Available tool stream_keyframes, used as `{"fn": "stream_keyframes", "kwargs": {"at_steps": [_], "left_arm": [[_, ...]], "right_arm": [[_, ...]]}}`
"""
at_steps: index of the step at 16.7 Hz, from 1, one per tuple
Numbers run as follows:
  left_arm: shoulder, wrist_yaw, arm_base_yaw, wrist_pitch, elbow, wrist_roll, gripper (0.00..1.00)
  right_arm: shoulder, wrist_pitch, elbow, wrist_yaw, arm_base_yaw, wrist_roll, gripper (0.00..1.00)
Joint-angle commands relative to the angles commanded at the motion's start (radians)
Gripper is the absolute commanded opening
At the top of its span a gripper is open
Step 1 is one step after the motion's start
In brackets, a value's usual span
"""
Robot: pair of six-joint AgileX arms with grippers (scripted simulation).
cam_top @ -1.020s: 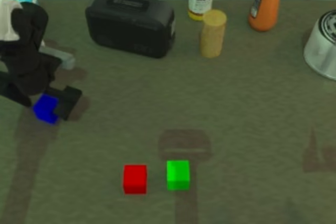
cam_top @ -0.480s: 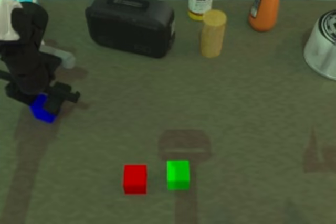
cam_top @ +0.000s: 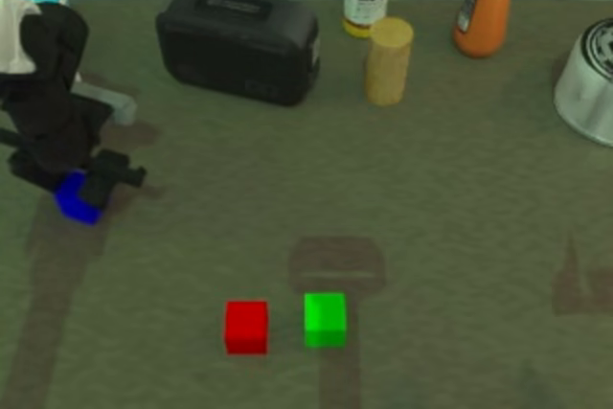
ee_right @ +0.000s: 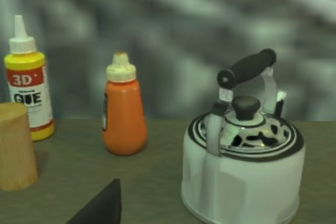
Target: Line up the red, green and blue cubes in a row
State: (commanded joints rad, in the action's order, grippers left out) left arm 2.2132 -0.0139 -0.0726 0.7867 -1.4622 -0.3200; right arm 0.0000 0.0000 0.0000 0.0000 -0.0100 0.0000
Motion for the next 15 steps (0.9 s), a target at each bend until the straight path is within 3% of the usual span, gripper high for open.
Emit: {"fn": "stream_keyframes", "kwargs": {"at_steps": [7, 15], "left_arm": [[-0.092, 0.001, 0.016, 0.217, -0.118, 0.001, 0.0], [-0.088, 0.003, -0.016, 0.238, -0.144, 0.035, 0.0]], "right_arm": [[0.0, 0.0, 0.0, 0.0, 0.0, 0.0, 1.0], [0.0, 0.0, 0.0, 0.0, 0.0, 0.0, 1.0]]}}
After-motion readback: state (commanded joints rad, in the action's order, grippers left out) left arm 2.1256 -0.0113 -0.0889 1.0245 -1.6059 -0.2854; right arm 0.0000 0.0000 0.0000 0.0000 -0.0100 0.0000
